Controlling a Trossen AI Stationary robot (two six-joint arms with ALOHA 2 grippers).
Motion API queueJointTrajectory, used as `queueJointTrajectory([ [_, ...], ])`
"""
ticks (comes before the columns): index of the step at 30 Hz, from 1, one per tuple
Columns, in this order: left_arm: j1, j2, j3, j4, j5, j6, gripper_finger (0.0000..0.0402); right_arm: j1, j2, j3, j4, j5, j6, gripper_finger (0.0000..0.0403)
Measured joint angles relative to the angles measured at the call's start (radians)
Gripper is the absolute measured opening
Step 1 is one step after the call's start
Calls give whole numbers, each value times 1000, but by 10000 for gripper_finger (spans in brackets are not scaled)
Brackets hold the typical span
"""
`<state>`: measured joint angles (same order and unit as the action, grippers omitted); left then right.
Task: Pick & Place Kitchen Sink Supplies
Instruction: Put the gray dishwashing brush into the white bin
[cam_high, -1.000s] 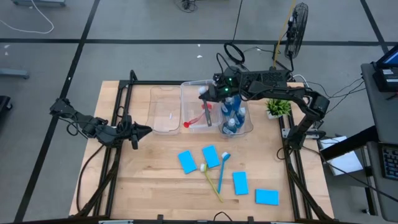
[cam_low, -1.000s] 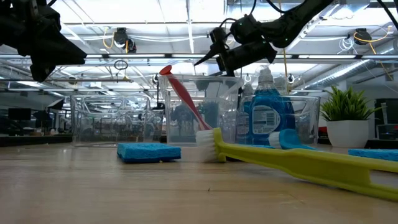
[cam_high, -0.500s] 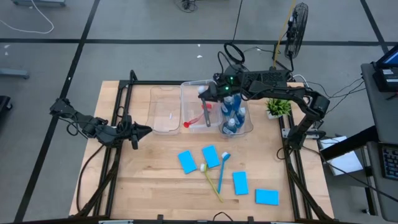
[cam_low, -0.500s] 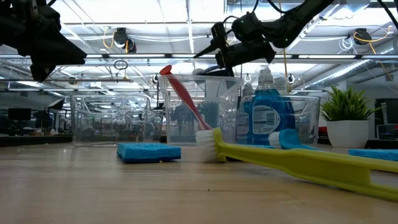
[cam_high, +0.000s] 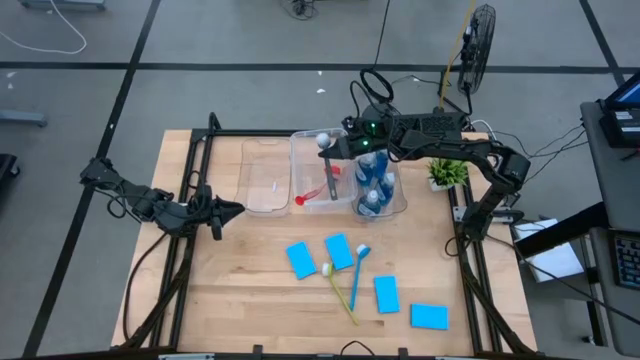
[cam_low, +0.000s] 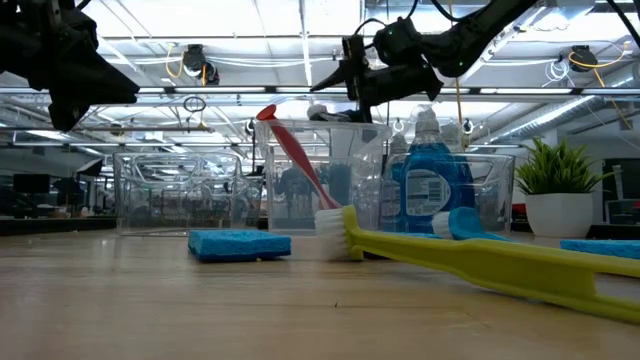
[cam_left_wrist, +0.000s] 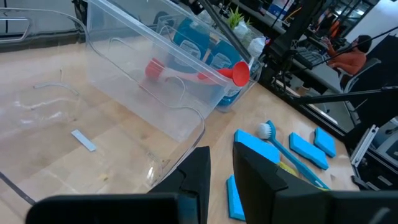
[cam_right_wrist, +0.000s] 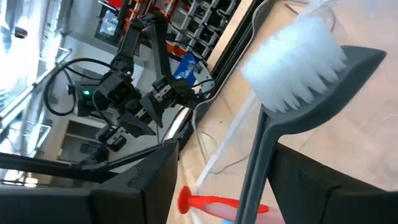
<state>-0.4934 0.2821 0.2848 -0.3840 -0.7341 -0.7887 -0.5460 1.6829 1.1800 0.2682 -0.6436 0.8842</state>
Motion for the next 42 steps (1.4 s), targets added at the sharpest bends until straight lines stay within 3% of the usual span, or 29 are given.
queueJointTrajectory([
  [9, 0, 0, 0, 38, -1, 28, 72, 0, 0, 0, -119, 12, -118, 222],
  [28, 0, 0, 0, 54, -1, 26, 72, 5, 0, 0, -142, -15, -391, 222],
  [35, 0, 0, 0, 89, -6, 34, 72, 22, -20, 11, -320, 10, -451, 222],
  [42, 0, 0, 0, 101, -8, 49, 72, 38, -26, 164, -590, 123, -574, 222],
])
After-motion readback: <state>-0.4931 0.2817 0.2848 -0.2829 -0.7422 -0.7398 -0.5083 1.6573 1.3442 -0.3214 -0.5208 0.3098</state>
